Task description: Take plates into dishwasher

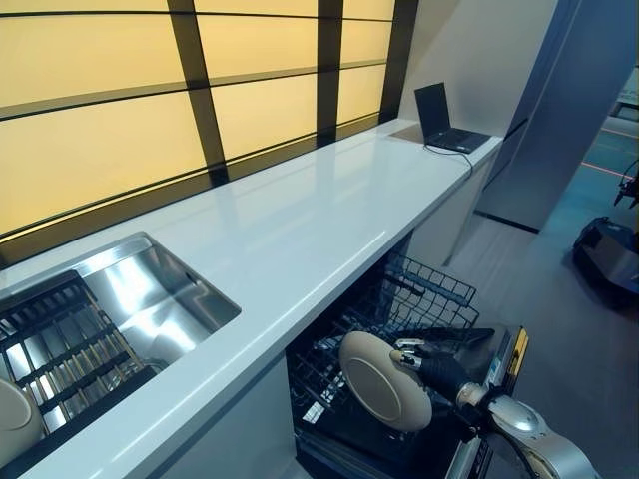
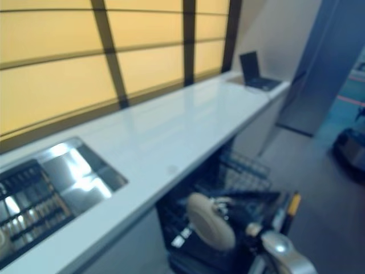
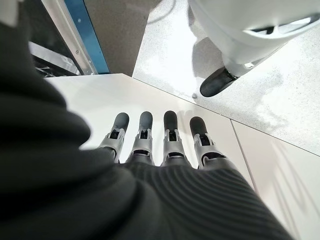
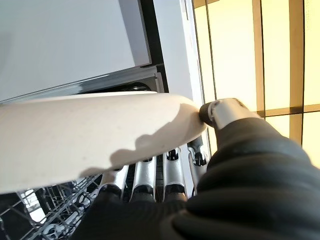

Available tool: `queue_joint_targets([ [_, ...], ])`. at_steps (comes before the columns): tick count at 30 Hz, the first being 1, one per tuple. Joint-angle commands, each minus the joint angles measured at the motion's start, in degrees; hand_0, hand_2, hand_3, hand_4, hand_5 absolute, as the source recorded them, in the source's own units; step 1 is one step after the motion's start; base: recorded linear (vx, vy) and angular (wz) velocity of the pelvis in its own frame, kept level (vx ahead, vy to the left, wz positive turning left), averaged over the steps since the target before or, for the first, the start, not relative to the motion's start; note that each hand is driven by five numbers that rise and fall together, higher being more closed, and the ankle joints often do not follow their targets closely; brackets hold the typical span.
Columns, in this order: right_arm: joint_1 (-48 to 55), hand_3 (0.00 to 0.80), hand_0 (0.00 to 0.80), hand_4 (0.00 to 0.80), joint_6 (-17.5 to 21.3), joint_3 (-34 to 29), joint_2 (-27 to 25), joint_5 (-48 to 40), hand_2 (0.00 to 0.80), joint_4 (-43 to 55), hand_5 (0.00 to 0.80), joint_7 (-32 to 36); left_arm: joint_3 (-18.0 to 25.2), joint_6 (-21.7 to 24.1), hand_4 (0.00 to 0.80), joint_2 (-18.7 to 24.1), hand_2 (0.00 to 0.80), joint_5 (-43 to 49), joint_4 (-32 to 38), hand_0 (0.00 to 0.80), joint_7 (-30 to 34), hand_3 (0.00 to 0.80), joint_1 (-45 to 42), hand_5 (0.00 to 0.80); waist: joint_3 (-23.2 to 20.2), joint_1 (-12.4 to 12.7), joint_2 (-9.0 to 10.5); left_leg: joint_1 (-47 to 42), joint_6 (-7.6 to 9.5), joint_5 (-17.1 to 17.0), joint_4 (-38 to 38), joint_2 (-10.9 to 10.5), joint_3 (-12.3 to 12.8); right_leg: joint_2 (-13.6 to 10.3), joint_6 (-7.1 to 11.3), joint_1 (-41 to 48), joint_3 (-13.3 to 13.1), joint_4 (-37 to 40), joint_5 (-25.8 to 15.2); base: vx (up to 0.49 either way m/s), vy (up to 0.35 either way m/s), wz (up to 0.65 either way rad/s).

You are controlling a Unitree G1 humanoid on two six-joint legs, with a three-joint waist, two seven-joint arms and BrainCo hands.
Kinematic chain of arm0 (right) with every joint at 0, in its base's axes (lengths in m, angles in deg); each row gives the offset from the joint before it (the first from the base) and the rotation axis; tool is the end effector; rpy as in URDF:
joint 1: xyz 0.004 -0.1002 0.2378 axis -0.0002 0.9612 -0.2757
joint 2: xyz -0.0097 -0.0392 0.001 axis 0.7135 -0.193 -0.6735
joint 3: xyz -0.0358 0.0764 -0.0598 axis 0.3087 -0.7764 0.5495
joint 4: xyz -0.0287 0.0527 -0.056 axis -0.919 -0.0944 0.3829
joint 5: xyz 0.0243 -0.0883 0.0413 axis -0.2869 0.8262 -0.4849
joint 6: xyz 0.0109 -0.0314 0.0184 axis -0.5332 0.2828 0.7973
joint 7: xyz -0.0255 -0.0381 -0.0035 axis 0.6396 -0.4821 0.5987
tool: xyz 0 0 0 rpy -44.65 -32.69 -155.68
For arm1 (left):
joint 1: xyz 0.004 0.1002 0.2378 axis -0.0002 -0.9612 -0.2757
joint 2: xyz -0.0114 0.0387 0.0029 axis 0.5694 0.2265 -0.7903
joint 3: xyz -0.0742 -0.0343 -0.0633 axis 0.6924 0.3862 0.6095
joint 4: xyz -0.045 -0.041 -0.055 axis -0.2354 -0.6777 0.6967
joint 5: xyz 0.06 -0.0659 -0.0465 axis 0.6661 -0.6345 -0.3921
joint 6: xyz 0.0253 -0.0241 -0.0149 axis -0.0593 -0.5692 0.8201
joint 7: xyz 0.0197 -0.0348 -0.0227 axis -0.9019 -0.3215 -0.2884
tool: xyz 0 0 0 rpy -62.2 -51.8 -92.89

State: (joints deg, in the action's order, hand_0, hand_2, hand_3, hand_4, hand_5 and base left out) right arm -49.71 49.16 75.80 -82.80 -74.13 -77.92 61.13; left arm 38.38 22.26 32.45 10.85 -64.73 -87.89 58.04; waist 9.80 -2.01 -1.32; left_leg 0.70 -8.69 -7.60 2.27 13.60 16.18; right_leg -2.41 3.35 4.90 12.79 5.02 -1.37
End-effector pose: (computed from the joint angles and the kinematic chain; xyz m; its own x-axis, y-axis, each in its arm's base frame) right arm 0.2152 -0.2050 0.0841 0.8680 0.4781 -0.1338 -0.4807 0.8768 0.0142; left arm 0.1032 0.2174 -0.1065 0.5205 0.1097 -0.8468 0.2589 0.9247 0.2790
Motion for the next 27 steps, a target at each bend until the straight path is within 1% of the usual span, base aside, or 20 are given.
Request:
queue_joint_targets([
  [1,-4.99,0.800,0.800,0.800,2.67,1.14,2.56,1.68,0.800,0.23,0.800,-0.45,-1.70,0.30,0.000,2.20,0.000,1.88,-0.09,0.000,0.24,0.000,2.94,0.000,-0.67,1.14,4.11,7.79,2.51,-3.50,0.19,-2.73,-2.90,-0.56,-1.81,1.42,0.48,-3.79,3.87,0.004,0.004,0.04],
  [7,-6.07,0.800,0.800,0.800,3.09,2.56,2.55,5.01,0.800,-1.38,0.800,-1.20,-1.93,0.55,0.000,2.16,0.000,1.91,-0.41,0.000,0.42,0.000,3.13,0.000,-0.56,1.50,4.03,7.81,2.53,-3.40,0.21,-2.95,-3.29,-0.59,-1.84,1.33,0.65,-3.90,3.95,0.000,0.000,0.00],
  [13,-7.51,0.800,0.800,0.800,3.68,4.07,2.65,11.06,0.800,-3.39,0.800,-2.98,-1.91,0.77,0.000,1.87,0.000,2.47,-0.74,0.000,0.56,0.000,3.14,0.000,-0.26,2.08,3.94,8.00,2.58,-3.26,0.09,-3.17,-3.77,-0.71,-1.84,1.34,0.91,-4.06,4.07,0.000,0.000,0.00],
  [18,-8.27,0.800,0.800,0.800,3.79,4.50,2.80,12.66,0.800,-4.22,0.800,-3.32,-2.03,0.66,0.000,1.78,0.000,2.58,-0.59,0.000,0.63,0.000,3.32,0.000,-0.08,2.26,3.86,8.06,2.60,-3.18,0.04,-3.25,-4.02,-0.75,-1.84,1.20,0.97,-4.22,4.12,-0.001,0.000,0.01],
  [23,-9.38,0.800,0.800,0.800,4.31,5.57,3.07,17.57,0.800,-6.09,0.800,-4.51,-2.27,0.61,0.000,1.59,0.000,3.03,-0.29,0.000,0.75,0.000,3.55,0.000,0.32,2.72,3.76,8.19,2.72,-3.00,0.13,-3.60,-4.58,-0.83,-1.79,0.96,1.12,-4.29,4.06,-0.003,0.002,0.02],
  [27,-10.28,0.800,0.800,0.800,4.42,6.22,2.49,20.97,0.800,-7.52,0.800,-4.05,-2.29,0.63,0.000,1.67,0.000,3.23,-0.39,0.000,1.09,0.000,3.72,0.000,0.45,3.05,3.76,8.18,2.82,-2.87,0.07,-3.80,-4.77,-0.92,-1.79,1.08,1.30,-4.26,4.01,-0.001,0.003,0.01],
])
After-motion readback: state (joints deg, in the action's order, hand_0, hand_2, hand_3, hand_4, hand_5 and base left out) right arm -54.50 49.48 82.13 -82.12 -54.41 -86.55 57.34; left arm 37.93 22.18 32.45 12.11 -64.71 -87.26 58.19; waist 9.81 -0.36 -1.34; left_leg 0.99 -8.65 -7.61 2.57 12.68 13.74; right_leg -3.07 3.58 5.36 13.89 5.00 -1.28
